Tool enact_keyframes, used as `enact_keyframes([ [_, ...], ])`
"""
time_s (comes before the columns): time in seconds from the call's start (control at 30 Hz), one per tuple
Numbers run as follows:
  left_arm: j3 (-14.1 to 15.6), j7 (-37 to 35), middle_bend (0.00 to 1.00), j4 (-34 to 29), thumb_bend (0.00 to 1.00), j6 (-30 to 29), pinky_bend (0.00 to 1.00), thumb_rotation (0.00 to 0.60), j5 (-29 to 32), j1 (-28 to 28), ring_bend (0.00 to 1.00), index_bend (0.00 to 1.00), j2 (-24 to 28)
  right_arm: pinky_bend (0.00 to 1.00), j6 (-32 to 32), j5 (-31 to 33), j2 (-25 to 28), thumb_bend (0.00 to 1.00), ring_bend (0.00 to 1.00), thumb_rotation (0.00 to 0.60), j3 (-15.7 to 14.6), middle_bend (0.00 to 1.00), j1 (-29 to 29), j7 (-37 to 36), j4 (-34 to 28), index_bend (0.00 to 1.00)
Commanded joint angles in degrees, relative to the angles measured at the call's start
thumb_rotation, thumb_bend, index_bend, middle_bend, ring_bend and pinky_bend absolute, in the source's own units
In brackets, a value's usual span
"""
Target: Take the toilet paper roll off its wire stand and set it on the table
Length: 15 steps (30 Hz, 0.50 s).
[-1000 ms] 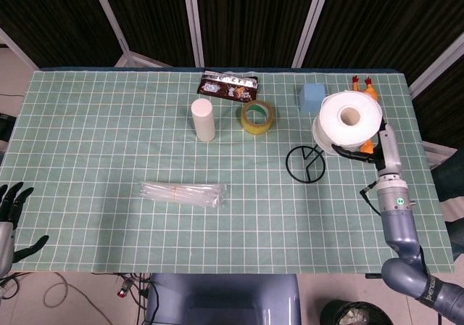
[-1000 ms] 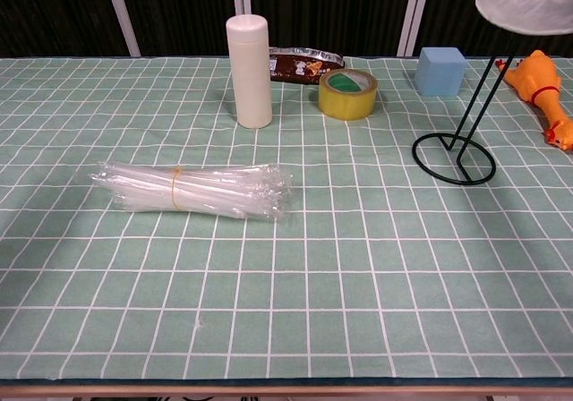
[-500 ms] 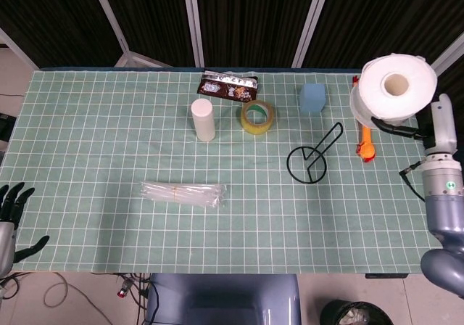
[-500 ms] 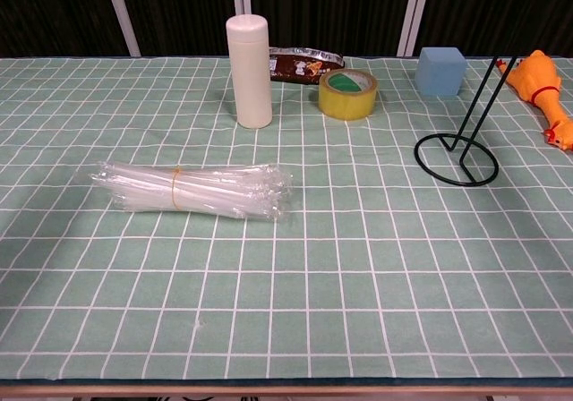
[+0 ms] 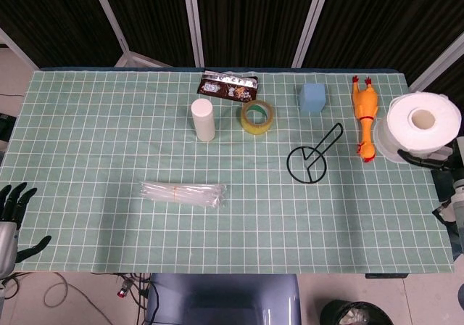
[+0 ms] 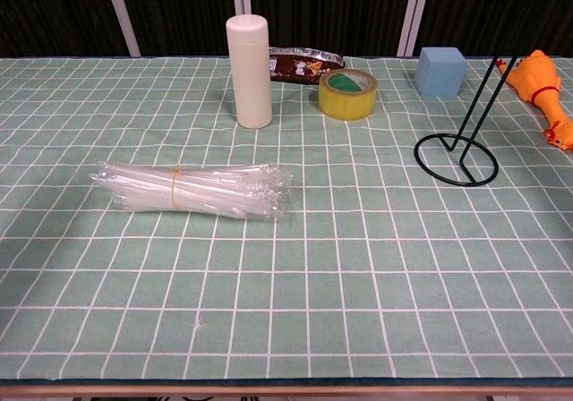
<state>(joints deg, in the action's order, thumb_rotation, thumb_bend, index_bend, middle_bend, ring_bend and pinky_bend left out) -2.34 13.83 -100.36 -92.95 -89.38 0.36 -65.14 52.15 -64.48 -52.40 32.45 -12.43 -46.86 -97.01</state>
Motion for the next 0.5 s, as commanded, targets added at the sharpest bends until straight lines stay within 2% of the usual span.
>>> enact_keyframes([
  [0.03,0.0,0.0,0.05,0.0,0.04,0.0,0.00,0.600,0.0,0.0,0.00,0.14,0.0,0.00,1.8,-4.4,-1.8,0.00,0.04,0.600,-3.9,0.29,2.7,-4.6,0.2,0.35],
  [0.23,0.0,-0.3,0.05,0.0,0.04,-0.1,0.00,0.600,0.0,0.0,0.00,0.14,0.1,0.00,4.6,-8.3,-6.8,0.00,0.04,0.600,-9.1,0.29,4.4,-8.2,1.1,0.35],
  [0.5,0.0,-0.2,0.05,0.1,0.04,0.2,0.00,0.600,0.0,-0.1,0.00,0.14,0.0,0.00,5.3,-9.0,-15.5,0.00,0.04,0.600,-14.7,0.29,3.3,-6.3,4.4,0.35],
])
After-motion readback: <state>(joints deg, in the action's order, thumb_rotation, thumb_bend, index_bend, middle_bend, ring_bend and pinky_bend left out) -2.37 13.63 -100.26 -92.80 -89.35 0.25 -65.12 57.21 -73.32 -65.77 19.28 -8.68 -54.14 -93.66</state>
